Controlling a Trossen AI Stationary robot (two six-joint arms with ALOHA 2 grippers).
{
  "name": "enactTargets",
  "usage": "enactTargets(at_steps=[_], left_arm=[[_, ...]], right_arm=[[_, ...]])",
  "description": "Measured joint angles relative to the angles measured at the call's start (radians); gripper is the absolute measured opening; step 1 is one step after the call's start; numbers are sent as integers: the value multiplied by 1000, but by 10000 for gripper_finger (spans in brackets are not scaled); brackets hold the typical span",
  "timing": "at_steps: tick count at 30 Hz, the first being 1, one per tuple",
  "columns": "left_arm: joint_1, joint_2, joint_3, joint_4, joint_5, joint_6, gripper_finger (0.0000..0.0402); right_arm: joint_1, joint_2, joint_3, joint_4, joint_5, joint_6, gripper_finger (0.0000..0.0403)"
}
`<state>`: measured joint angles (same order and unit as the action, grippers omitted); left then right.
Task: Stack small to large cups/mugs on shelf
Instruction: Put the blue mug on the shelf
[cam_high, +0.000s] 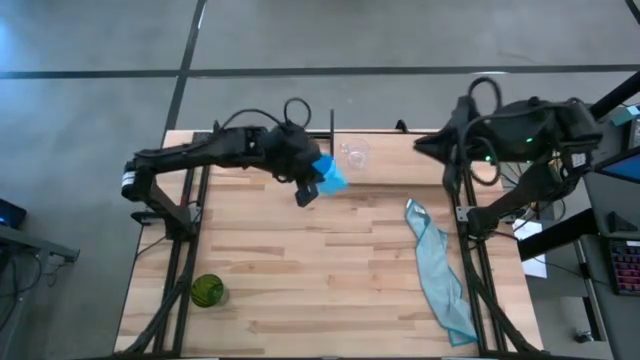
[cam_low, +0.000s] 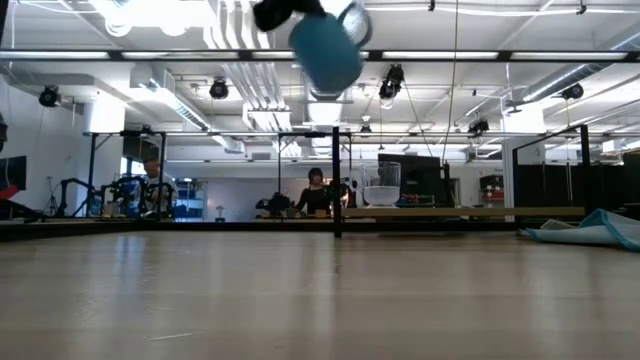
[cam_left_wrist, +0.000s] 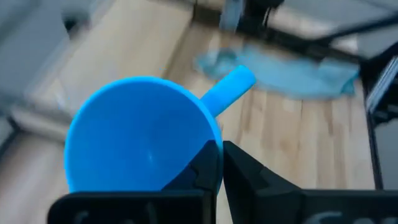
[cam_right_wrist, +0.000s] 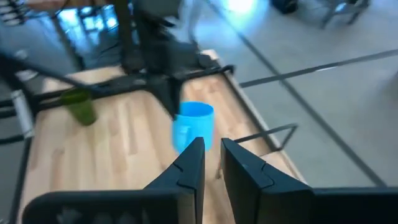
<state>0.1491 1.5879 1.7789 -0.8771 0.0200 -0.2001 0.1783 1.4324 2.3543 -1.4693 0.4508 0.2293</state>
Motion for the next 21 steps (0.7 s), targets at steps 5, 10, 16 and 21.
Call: enactTargets(at_steps=[5, 10, 16, 21], left_arm=[[15, 101, 184, -6, -52, 72, 0], [57, 268, 336, -5, -32, 77, 0], [90, 474, 516, 59, -6, 109, 0], [104, 584, 561, 194, 95, 104, 0]], right_arm=[[0, -24, 0, 0, 60, 22, 47], [0, -25, 0, -18, 100, 46, 47], [0, -25, 0, -104, 218, 104, 47], [0, -25, -3, -102, 231, 119, 47]])
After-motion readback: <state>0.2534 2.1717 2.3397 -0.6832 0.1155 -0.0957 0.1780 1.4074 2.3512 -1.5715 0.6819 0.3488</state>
